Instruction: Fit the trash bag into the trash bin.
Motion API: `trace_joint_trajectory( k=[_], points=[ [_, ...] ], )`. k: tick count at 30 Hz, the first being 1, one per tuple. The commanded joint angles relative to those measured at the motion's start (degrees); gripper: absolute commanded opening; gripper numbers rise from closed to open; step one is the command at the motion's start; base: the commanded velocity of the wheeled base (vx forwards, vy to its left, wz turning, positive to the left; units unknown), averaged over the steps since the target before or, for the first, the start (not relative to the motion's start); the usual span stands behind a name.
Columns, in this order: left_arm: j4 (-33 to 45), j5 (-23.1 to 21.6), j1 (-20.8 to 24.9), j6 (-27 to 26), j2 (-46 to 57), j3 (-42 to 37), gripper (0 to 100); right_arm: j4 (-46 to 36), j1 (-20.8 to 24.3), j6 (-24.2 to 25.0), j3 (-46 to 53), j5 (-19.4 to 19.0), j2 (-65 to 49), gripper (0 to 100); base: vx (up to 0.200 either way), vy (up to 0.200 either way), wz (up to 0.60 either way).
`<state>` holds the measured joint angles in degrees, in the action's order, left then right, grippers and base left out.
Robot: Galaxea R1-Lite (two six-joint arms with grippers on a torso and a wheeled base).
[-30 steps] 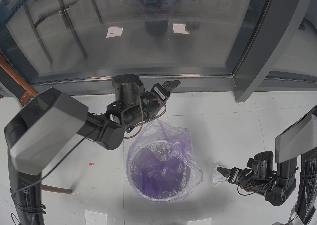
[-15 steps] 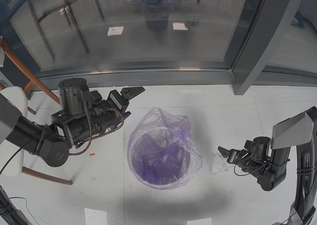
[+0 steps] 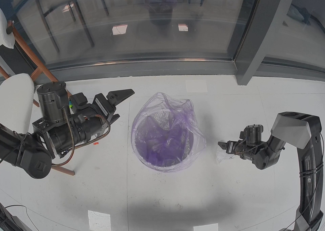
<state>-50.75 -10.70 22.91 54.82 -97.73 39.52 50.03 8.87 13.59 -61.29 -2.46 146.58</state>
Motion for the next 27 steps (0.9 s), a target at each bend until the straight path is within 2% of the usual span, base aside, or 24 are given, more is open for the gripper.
trace_joint_trajectory(
  k=[1, 4, 8, 11, 15, 18, 27],
  points=[
    [-0.1, 0.9, -0.7, -1.4, 1.3, -1.1, 100, -8.5, -2.7, -5.2, -12.3, -1.5, 6.0, 100, 0.0, 0.0, 0.0],
    [-0.1, 1.2, -0.7, -1.5, 1.3, -1.1, 100, -11.4, -2.9, -5.5, -14.6, -1.3, 6.8, 100, 0.0, 0.0, 0.0],
    [0.0, 1.3, -0.7, -1.5, 1.3, -1.2, 100, -21.4, -3.5, -7.0, -20.0, -1.0, 7.3, 100, 0.0, 0.0, 0.0],
    [0.0, 1.3, -0.7, -1.3, 1.3, -2.2, 100, -25.5, -3.2, -7.5, -23.3, -1.6, 7.8, 100, 0.0, 0.0, 0.0],
    [-0.2, 1.2, -0.5, -1.7, 1.3, -4.1, 100, -31.3, -2.9, -11.0, -30.0, -1.7, 12.1, 100, 0.0, 0.0, 0.0],
    [-0.2, 1.1, -0.5, -1.7, 1.3, -4.1, 100, -36.2, -2.1, -11.2, -32.9, -1.7, 12.9, 100, 0.0, 0.0, 0.0],
    [-0.2, 1.3, -0.6, -1.7, 1.3, -4.3, 100, -41.9, 0.1, -11.9, -41.7, -1.7, 17.3, 100, 0.0, 0.0, 0.0]
  ],
)
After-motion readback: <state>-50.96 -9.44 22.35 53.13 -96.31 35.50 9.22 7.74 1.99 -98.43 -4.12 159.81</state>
